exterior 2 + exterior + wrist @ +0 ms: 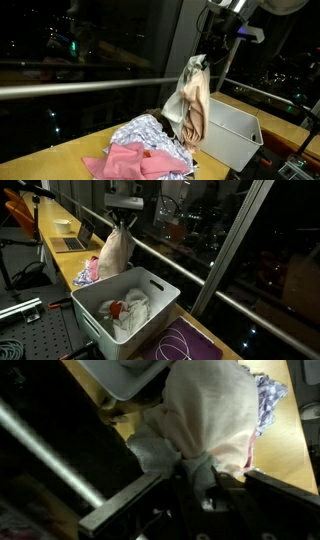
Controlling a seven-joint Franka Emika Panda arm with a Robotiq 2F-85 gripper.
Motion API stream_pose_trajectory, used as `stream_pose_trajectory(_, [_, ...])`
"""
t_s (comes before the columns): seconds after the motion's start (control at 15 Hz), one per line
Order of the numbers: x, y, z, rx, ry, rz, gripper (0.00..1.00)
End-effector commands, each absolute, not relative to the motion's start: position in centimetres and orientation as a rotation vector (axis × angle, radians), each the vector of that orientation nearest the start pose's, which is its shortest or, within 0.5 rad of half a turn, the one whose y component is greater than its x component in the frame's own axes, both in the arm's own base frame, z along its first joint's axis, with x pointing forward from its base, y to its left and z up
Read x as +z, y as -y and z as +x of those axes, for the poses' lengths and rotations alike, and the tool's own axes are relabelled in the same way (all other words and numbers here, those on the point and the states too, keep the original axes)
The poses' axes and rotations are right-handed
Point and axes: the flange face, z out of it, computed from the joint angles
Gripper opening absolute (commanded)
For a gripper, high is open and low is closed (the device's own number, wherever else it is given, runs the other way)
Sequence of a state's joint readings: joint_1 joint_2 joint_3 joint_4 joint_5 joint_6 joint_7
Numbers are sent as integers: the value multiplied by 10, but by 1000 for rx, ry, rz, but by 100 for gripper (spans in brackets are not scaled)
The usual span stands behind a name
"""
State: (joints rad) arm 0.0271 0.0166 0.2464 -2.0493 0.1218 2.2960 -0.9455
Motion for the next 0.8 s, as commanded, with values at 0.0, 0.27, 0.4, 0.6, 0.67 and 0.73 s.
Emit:
stream_pose_trajectory(0.0, [544, -115, 550, -527, 1623, -2673, 5])
stream_pose_trajectory(0.27, [633, -45, 551, -638, 1513, -2778, 5])
stream_pose_trajectory(0.4, [669, -3, 548, -674, 1449, -2812, 5])
stream_pose_trajectory(0.6, [691, 58, 547, -678, 1374, -2863, 5])
stream_pose_trajectory(0.67, [691, 75, 547, -677, 1347, -2877, 5])
stream_pose_trajectory(0.73, [692, 89, 546, -674, 1328, -2888, 5])
